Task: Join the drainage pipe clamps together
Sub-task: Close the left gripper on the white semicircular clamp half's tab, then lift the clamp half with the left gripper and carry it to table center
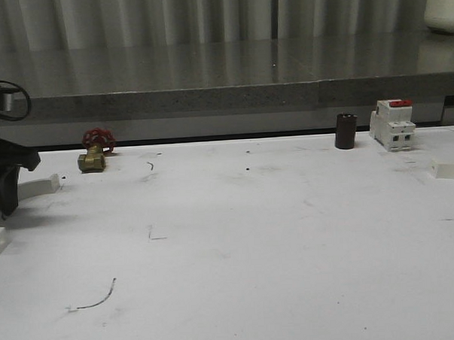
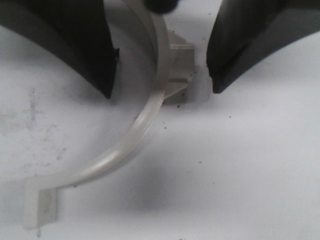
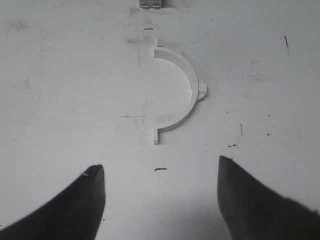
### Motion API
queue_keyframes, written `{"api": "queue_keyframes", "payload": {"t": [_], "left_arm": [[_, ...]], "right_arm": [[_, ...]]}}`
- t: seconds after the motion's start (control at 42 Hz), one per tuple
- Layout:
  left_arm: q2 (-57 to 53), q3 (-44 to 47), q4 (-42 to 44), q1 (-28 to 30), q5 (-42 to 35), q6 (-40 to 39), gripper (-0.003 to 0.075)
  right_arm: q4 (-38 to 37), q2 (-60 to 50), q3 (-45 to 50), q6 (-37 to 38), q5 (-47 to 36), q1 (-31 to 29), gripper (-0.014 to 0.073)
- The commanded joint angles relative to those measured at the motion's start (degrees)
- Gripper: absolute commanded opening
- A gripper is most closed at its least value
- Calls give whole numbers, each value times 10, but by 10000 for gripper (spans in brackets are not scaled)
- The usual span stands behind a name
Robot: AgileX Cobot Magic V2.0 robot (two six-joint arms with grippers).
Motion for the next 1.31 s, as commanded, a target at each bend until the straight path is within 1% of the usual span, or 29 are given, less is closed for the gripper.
{"api": "queue_keyframes", "payload": {"t": [0.0, 0.095, 0.285, 0.381, 0.523, 0.642, 0.69, 0.832, 0.928, 1.118, 1.165, 1.284], "left_arm": [[-28, -16, -2, 1, 0, -5, 379], [-28, -16, -2, 1, 6, -5, 313], [-28, -16, -2, 1, 17, -5, 130], [-28, -16, 1, 1, 16, -5, 61], [-28, -16, 5, 1, 9, -5, -17], [-28, -22, 2, -3, 33, -5, -20], [-28, -32, 2, -6, 55, -5, -20], [-39, -75, 2, -33, 93, -5, -20], [-49, -108, -2, -65, 112, -5, -20], [-51, -168, -27, -156, 140, -10, -20], [-51, -178, -27, -182, 140, -20, -20], [-45, -202, -5, -250, 127, -75, -20]], "right_arm": [[-6, 0, -15, -2, -34, 1, 507], [-6, 0, -15, -2, -34, 1, 507], [-6, 0, -15, -2, -34, 1, 507], [-6, 0, -15, -2, -34, 1, 507], [-6, 0, -15, -2, -34, 1, 507], [-6, 0, -15, -2, -34, 1, 507], [-6, 0, -15, -2, -34, 1, 507], [-6, 0, -15, -2, -34, 1, 507], [-6, 0, -15, -2, -34, 1, 507], [-6, 0, -15, -2, -34, 1, 507], [-6, 0, -15, -2, -34, 1, 507], [-6, 0, -15, -2, -34, 1, 507]]}}
